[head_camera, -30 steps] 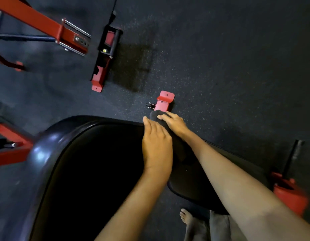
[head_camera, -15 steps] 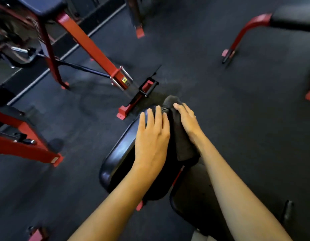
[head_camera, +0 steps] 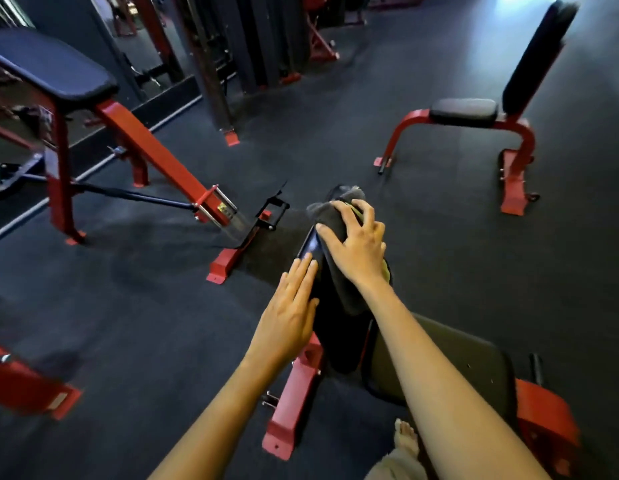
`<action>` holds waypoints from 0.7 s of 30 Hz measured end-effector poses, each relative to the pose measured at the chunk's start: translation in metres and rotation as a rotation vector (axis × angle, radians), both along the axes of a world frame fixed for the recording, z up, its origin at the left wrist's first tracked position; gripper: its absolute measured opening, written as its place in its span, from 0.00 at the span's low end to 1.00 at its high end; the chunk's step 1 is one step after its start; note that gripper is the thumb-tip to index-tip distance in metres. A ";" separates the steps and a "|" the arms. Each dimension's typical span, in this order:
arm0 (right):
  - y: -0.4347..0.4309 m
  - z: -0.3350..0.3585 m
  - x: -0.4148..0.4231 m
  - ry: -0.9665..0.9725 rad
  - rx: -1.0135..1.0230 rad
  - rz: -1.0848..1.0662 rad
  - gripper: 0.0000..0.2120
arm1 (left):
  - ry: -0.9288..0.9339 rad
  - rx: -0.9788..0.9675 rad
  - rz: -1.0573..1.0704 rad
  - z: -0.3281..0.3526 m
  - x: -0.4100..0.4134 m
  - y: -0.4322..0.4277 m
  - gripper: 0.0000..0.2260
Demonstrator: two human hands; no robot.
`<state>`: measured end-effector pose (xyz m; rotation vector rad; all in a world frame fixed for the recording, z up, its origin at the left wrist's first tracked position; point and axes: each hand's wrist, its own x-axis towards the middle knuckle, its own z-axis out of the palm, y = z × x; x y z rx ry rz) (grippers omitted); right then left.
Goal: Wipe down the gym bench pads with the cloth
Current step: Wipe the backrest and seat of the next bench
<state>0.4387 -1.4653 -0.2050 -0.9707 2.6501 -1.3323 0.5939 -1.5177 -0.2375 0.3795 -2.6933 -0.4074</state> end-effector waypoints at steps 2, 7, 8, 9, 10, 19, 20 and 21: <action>0.005 -0.007 0.021 0.038 0.009 -0.027 0.23 | 0.039 0.094 -0.035 -0.008 0.011 -0.001 0.26; 0.016 -0.027 0.064 0.200 -0.081 -0.049 0.25 | 0.045 0.131 -0.124 -0.023 0.025 -0.012 0.27; 0.019 -0.032 0.068 0.220 -0.098 -0.049 0.24 | 0.050 0.127 -0.138 -0.025 0.027 -0.015 0.27; 0.021 -0.036 0.069 0.223 -0.118 -0.042 0.24 | 0.059 0.127 -0.152 -0.025 0.028 -0.018 0.26; 0.024 -0.040 0.070 0.209 -0.152 -0.041 0.24 | 0.075 0.132 -0.167 -0.025 0.029 -0.021 0.25; 0.017 -0.029 0.085 0.138 -0.608 -0.270 0.21 | 0.384 0.464 -0.118 0.020 0.008 -0.038 0.20; 0.012 -0.034 0.087 0.138 -0.537 -0.266 0.23 | 0.378 0.487 -0.130 0.027 -0.001 -0.039 0.22; 0.007 -0.040 0.090 0.150 -0.422 -0.253 0.24 | 0.368 0.515 -0.142 0.032 -0.009 -0.041 0.23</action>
